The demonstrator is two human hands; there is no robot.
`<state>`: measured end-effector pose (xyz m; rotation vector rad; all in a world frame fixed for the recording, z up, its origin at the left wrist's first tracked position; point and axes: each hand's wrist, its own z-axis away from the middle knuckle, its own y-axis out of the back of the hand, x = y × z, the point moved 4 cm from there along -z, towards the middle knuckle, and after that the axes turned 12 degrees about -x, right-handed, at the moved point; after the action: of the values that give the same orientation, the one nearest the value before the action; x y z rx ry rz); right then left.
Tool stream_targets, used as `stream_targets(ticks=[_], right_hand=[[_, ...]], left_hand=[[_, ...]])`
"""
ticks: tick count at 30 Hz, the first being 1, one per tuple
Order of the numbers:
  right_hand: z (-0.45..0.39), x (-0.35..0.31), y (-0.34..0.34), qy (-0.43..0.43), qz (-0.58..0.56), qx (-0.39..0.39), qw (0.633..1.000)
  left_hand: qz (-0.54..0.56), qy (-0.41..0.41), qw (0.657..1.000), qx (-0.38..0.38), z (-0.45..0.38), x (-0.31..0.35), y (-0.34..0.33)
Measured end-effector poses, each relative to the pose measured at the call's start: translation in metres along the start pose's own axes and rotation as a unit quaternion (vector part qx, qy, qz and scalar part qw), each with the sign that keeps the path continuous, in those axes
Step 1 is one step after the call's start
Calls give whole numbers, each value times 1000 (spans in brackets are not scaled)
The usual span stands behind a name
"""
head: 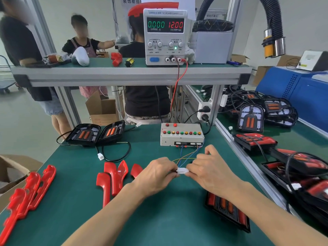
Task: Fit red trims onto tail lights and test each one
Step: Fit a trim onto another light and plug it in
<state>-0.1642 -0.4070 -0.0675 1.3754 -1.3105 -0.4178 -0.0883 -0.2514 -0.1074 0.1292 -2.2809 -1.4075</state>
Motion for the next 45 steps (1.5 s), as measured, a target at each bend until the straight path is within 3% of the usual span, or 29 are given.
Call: stream_targets(ticks=[6, 13, 23, 25, 27, 28, 30, 32, 34, 37, 39, 42, 45], right_hand=[[-1, 8, -1, -3, -11, -13, 1000], [-3, 10, -1, -3, -10, -11, 1000], [0, 8, -13, 3, -36, -39, 999], [4, 9, -15, -15, -75, -76, 994], [15, 20, -8, -77, -148, -56, 984], [28, 29, -2, -135, -199, -14, 971], [65, 53, 4, -289, -299, 40, 909], [108, 63, -3, -445, -354, -45, 822], [145, 50, -15, -529, -404, -161, 729], [174, 17, -30, -561, -577, -172, 569], [180, 5, -35, -565, -644, -150, 493], [174, -8, -41, -549, -707, -140, 424], [163, -14, -46, -516, -743, -134, 405]], left_hand=[[69, 14, 997, 27, -1, -5, 1], [14, -21, 1000, 12, -6, -2, 2], [20, -19, 1000, 1, -4, -1, -11], [22, -14, 1000, -5, 0, -3, -15], [28, 4, 1000, 5, 7, -10, -15], [28, 16, 999, 13, 11, -14, -14], [15, 26, 999, 20, 18, -20, -13], [-1, 18, 1000, 15, 21, -21, -11], [-14, 6, 1000, 5, 21, -22, -9], [-57, -14, 998, -31, 23, -22, -9], [-87, -17, 995, -53, 24, -23, -9], [-125, -29, 989, -73, 23, -21, -8], [-165, -62, 980, -92, 23, -12, -12]])
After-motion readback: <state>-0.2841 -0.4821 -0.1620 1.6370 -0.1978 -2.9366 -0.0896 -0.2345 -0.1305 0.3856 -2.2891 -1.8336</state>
